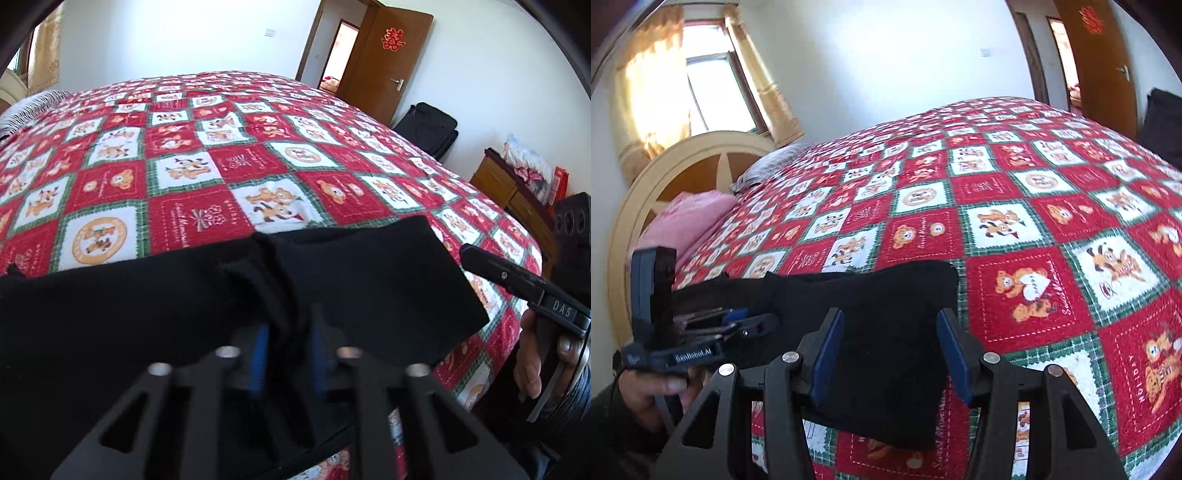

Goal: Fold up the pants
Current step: 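Grasp the pants' waistband end with the left tool while the right tool holds the leg end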

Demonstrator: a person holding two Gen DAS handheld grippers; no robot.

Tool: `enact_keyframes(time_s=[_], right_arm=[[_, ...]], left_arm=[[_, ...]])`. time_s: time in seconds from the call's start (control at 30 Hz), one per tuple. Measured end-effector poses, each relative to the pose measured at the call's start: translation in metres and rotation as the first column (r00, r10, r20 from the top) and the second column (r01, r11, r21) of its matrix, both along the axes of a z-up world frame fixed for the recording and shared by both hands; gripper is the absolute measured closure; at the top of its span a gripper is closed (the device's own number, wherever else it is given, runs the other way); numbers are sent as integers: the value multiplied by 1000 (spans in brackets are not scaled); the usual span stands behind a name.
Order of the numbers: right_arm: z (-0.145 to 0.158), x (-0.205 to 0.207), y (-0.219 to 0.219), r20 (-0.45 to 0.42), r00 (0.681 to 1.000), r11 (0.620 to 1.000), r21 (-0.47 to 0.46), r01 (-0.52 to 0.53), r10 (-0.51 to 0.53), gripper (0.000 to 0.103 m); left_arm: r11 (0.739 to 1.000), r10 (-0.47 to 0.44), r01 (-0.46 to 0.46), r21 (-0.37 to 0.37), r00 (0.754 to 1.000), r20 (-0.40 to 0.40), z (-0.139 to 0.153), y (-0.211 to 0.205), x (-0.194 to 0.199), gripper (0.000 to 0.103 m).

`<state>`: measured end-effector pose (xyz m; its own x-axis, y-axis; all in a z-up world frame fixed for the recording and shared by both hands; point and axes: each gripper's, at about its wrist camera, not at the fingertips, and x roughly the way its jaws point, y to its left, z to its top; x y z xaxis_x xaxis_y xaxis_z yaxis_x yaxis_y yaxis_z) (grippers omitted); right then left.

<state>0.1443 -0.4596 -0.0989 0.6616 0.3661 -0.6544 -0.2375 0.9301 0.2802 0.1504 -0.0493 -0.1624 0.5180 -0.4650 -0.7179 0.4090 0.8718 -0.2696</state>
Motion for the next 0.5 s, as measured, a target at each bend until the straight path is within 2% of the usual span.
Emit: enact_keyframes(time_s=[0.33,0.5], right_arm=[[-6,1,-9,13,998,998,-5,57,-57,47],[-5,1,-19,24,995,995,12,96,-96,45]], left_arm=[[992,-9,14,-124,999,39,31,11,-1,90],[982,51,-41,-184,998,48,51,30,-2,90]])
